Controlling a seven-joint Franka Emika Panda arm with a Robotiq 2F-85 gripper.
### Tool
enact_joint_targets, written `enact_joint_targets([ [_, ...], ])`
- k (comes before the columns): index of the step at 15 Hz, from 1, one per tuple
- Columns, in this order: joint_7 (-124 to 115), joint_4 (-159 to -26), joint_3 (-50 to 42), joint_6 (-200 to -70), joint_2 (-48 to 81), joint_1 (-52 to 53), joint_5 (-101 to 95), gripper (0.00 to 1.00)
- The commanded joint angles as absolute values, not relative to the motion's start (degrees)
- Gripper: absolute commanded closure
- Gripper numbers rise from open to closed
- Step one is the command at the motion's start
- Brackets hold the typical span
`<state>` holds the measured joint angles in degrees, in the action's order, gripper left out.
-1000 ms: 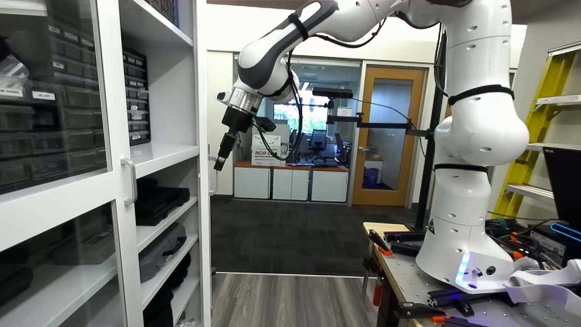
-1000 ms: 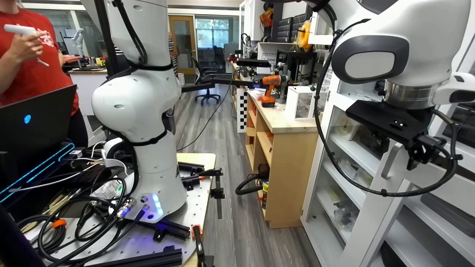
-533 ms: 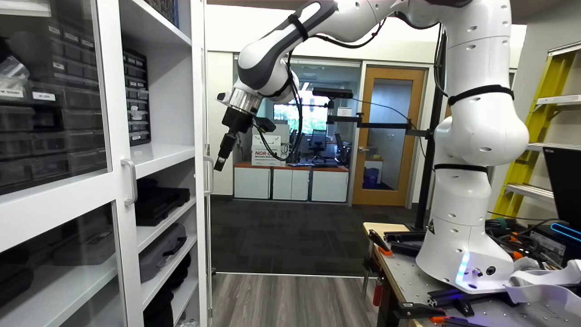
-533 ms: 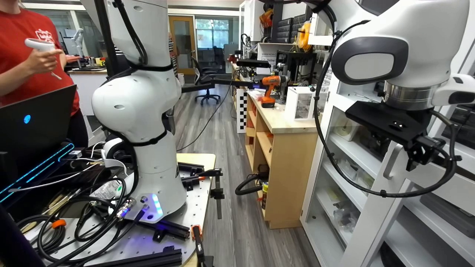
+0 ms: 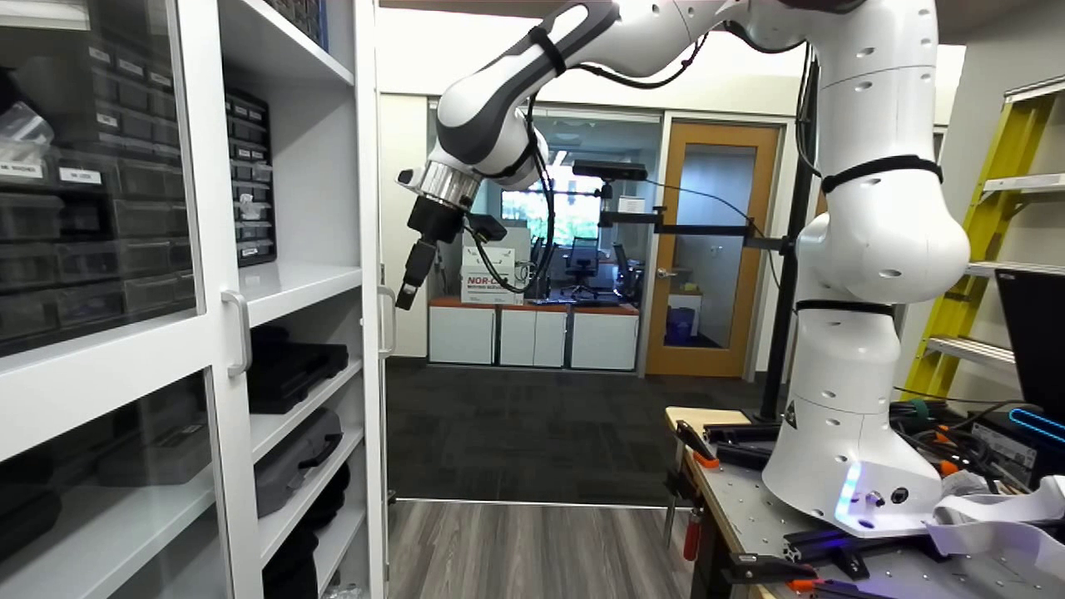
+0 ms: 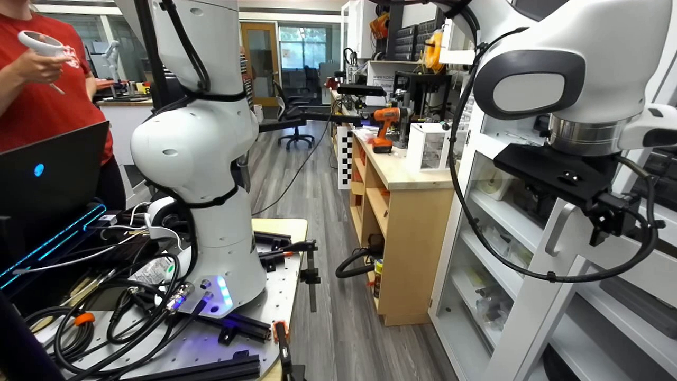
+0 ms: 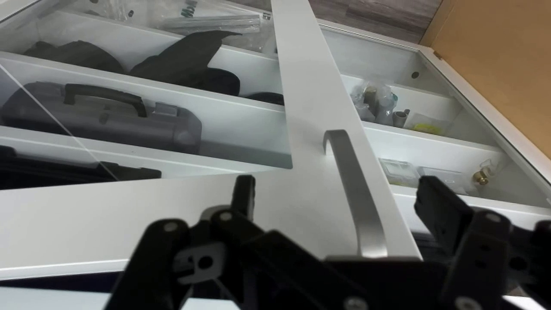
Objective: Open the right cabinet door
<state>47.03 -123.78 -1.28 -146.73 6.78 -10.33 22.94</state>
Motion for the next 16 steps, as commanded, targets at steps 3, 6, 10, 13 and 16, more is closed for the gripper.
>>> enact_joint_targets([
  [3, 45.2, -122.1, -4.5, -138.6, 4.6, -11.1, 17.1, 0.0],
  [6, 42.8, -121.3, -6.2, -132.3, 4.0, -11.1, 14.3, 0.0],
  [10, 38.8, -120.7, -8.0, -127.6, 3.3, -11.1, 10.4, 0.0],
  [13, 35.7, -121.0, -8.8, -126.9, 2.7, -11.2, 8.4, 0.0],
  [16, 33.7, -121.0, -9.3, -126.7, 2.9, -11.4, 7.8, 0.0],
])
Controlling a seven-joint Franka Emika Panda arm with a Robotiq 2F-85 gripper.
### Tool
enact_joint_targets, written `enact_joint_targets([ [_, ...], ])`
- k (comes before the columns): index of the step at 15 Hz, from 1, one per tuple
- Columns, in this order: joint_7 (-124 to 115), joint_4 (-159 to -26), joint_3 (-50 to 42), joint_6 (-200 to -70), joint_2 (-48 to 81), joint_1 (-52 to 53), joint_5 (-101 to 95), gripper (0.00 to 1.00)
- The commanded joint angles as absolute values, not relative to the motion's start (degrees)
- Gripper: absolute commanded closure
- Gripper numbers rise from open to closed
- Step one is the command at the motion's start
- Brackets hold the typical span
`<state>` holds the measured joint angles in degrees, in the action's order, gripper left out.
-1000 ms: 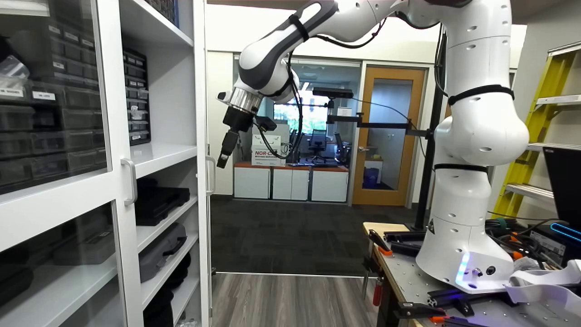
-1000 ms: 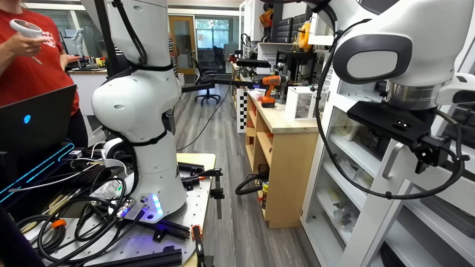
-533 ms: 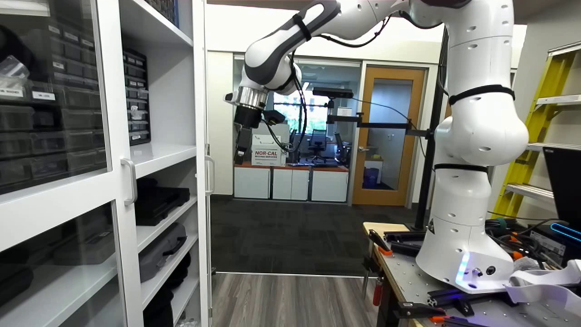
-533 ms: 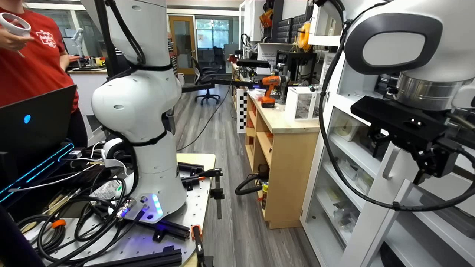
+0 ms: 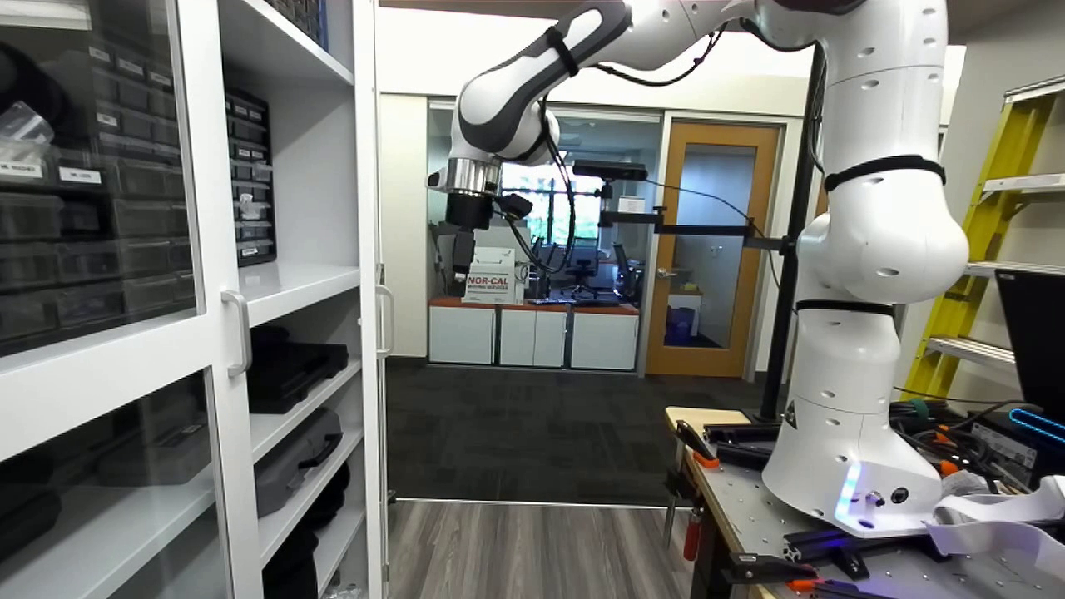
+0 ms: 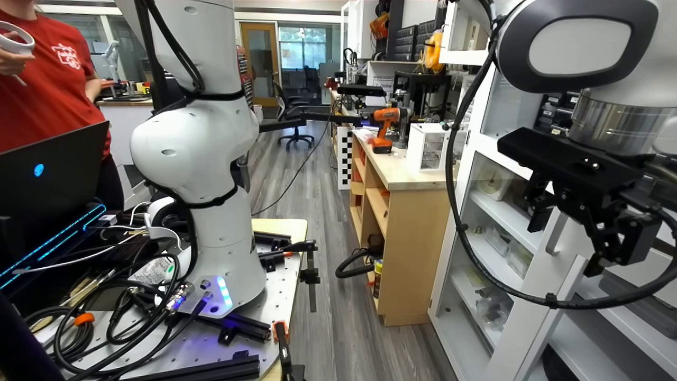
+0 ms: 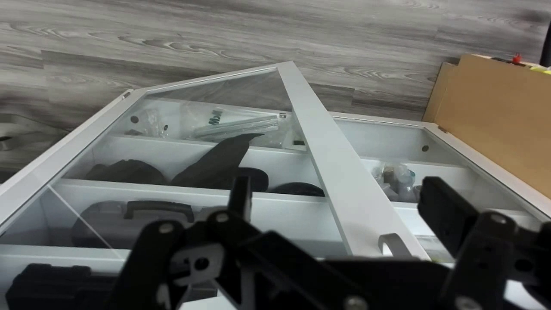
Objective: Open the right cabinet door
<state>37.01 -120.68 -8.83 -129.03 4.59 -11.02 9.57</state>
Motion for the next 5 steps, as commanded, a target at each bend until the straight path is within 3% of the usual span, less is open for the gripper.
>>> enact_joint_targets([
  [1, 32.8, -121.3, -9.4, -127.5, 2.8, -11.3, 7.0, 0.0],
  [5, 33.8, -120.6, -9.2, -128.9, 4.6, -11.4, 7.7, 0.0],
])
